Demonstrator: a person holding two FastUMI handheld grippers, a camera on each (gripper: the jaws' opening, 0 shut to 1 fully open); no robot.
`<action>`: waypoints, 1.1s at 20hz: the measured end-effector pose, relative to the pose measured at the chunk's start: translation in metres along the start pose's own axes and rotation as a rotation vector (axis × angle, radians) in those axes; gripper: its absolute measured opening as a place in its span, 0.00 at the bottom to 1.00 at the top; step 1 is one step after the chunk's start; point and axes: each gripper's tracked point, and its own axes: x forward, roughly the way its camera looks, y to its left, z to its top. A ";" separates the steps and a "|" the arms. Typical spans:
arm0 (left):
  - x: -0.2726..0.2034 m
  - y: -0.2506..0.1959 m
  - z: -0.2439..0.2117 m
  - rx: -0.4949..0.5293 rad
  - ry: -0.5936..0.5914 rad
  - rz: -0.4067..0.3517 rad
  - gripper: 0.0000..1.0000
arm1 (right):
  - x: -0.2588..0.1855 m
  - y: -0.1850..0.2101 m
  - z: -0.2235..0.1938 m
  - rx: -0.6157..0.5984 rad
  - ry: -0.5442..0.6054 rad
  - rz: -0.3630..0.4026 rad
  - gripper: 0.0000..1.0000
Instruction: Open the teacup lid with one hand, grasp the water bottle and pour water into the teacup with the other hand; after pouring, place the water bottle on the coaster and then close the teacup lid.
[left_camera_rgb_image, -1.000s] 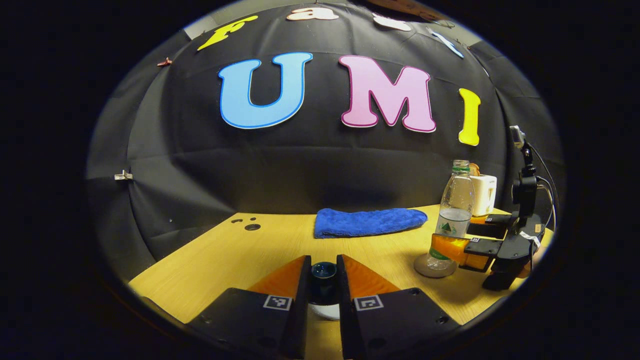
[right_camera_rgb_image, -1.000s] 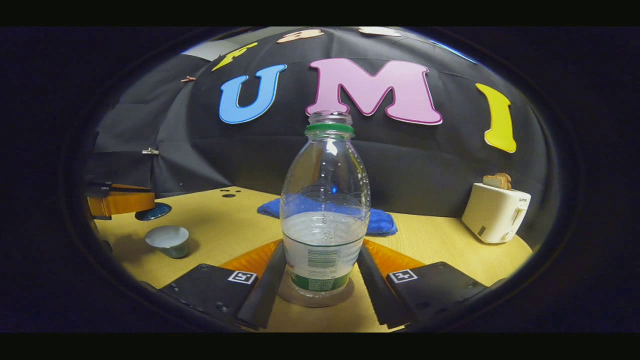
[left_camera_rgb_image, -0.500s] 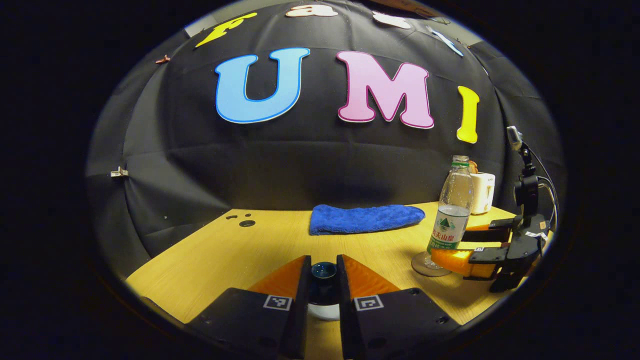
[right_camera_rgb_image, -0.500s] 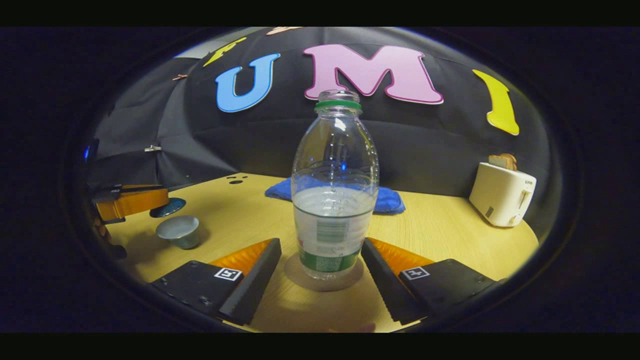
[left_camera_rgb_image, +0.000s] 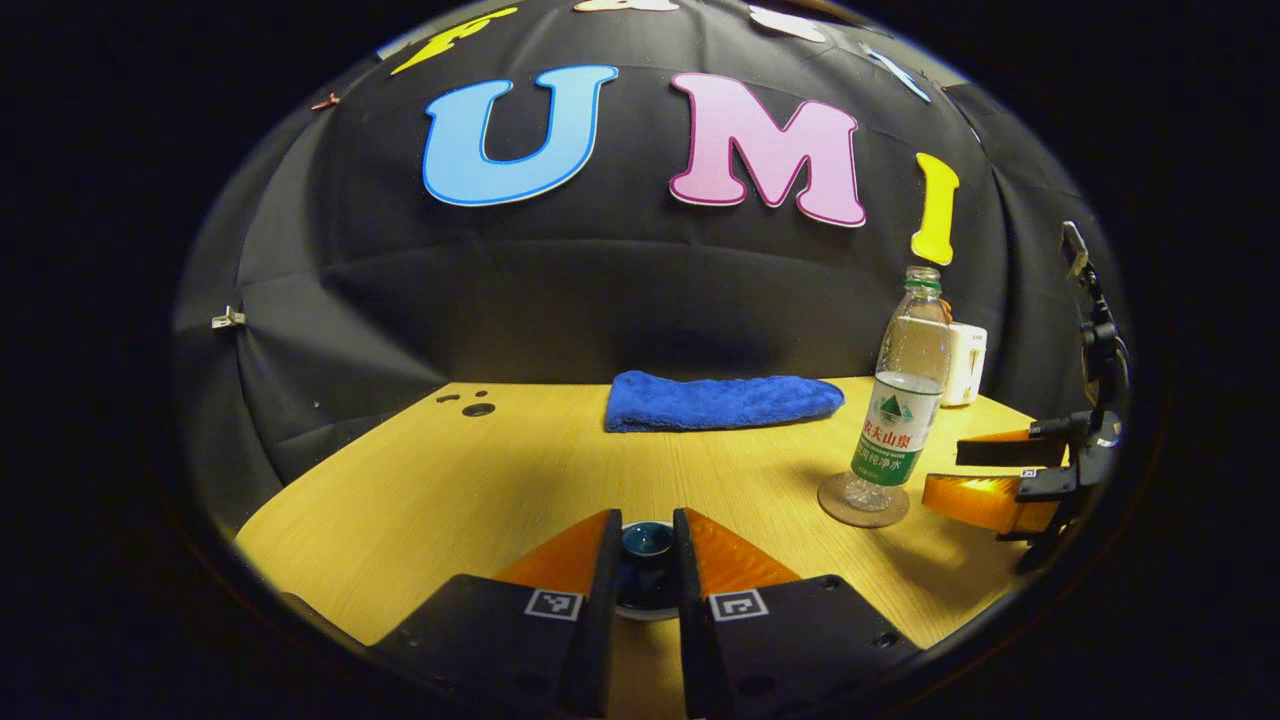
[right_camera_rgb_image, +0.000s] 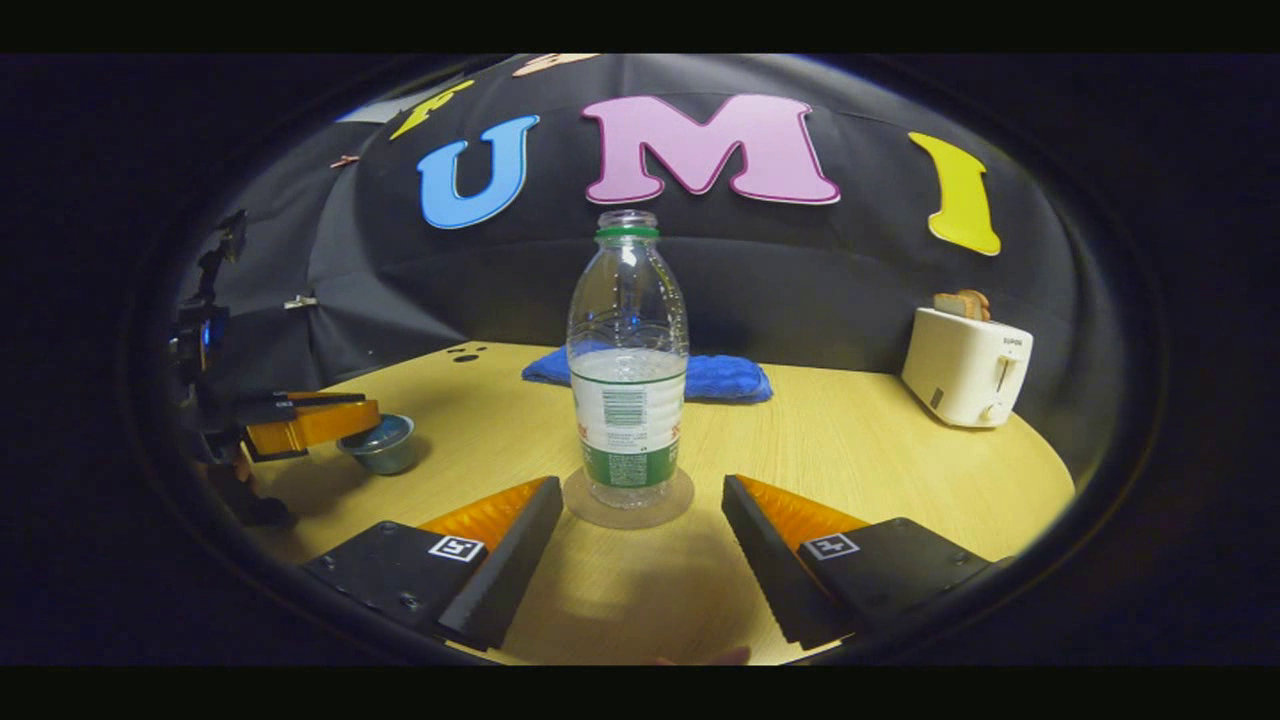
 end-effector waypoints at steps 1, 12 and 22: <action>0.003 -0.002 -0.003 0.006 0.005 -0.001 0.32 | -0.002 0.001 0.000 0.004 0.001 0.002 0.99; -0.040 -0.005 0.077 0.002 -0.103 0.016 0.46 | -0.056 -0.001 0.098 -0.043 -0.105 -0.086 0.99; -0.127 0.006 0.214 -0.039 -0.150 0.037 0.49 | -0.151 0.043 0.246 -0.077 -0.241 -0.072 0.97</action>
